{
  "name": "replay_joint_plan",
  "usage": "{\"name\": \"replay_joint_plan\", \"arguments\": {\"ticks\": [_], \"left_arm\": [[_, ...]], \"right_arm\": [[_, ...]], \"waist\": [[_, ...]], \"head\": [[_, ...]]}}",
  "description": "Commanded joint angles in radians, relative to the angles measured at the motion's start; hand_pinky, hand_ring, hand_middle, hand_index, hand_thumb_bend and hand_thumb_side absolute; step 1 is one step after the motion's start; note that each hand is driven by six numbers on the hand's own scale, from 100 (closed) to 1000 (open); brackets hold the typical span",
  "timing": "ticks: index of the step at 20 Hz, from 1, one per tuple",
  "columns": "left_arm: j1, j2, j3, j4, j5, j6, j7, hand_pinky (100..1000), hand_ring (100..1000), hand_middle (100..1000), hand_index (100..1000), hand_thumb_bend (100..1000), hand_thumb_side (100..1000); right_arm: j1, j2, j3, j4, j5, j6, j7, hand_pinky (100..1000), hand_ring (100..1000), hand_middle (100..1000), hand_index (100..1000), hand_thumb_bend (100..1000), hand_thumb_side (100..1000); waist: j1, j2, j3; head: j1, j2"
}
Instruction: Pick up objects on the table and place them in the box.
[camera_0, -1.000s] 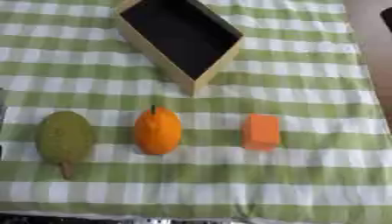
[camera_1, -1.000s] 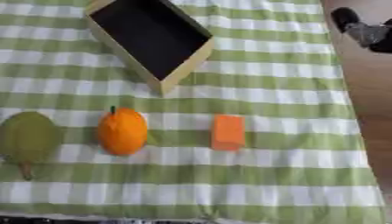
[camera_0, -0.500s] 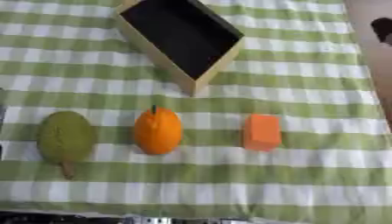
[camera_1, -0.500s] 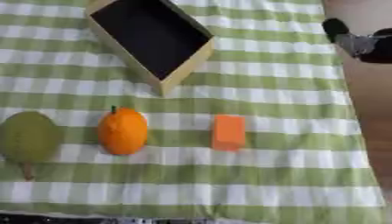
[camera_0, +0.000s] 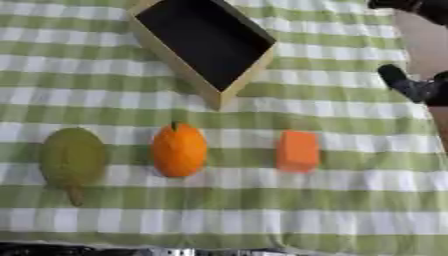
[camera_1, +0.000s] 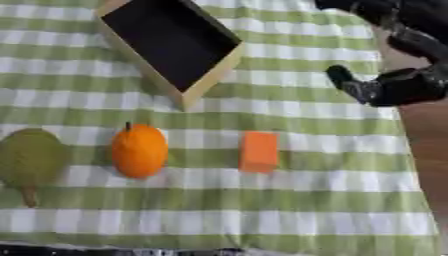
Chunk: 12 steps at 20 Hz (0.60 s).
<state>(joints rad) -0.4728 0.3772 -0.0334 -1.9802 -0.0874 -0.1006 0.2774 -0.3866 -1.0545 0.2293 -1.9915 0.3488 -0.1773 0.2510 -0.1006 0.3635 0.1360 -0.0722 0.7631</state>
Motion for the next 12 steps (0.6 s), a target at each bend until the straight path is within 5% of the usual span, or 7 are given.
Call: {"name": "replay_joint_plan", "arguments": {"ticks": [1,12], "left_arm": [[-0.012,0.014,-0.003,-0.020,0.005,0.001,-0.005,793,765,692,875,435,610],[-0.014,0.012,-0.006,-0.020,0.008,0.001,-0.010,794,766,693,875,436,611]], "right_arm": [[-0.022,-0.010,0.023,-0.008,-0.014,0.017,0.051,1000,992,894,1000,148,209],[-0.046,0.048,0.111,-0.008,-0.035,0.088,0.188,1000,995,893,1000,100,171]], "waist": [[-0.003,-0.023,0.000],[-0.004,-0.022,0.005]], "head": [[-0.005,-0.009],[-0.006,-0.005]]}}
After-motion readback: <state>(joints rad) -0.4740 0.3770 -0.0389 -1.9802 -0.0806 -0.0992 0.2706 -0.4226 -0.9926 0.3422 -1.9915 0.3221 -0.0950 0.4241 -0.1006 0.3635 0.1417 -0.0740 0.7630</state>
